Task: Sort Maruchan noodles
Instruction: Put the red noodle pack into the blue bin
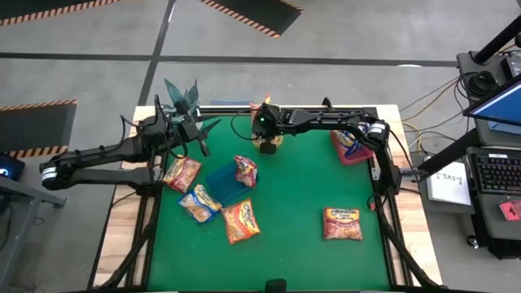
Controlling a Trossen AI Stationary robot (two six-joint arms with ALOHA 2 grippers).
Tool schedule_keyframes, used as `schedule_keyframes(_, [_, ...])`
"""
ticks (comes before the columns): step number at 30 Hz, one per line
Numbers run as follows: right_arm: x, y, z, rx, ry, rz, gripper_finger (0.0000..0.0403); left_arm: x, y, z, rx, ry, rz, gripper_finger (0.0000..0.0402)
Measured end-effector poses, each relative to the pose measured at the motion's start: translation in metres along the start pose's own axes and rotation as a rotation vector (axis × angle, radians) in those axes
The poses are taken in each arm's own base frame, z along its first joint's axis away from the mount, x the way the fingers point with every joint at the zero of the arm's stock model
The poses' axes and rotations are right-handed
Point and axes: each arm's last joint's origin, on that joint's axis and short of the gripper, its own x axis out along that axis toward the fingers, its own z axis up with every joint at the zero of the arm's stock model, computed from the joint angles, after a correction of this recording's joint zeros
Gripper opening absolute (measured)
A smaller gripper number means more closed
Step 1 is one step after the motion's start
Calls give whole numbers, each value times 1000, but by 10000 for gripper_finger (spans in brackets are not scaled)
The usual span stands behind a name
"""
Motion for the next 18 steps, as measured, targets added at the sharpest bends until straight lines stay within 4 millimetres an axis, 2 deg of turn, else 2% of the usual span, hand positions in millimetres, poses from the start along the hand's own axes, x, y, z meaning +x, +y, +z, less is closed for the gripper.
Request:
schedule_keyframes(10, [-53,-4,16,66,-79,-35,12,0,0,0,0,0,-1,39])
schedule_keyframes(15, [-92,10,23,91,-84,1,12,3,-2,-2,-3,12,-9,39])
schedule_keyframes(18, [-116,26,23,116,-68,92,12,5,-3,-3,-17,18,-13,39])
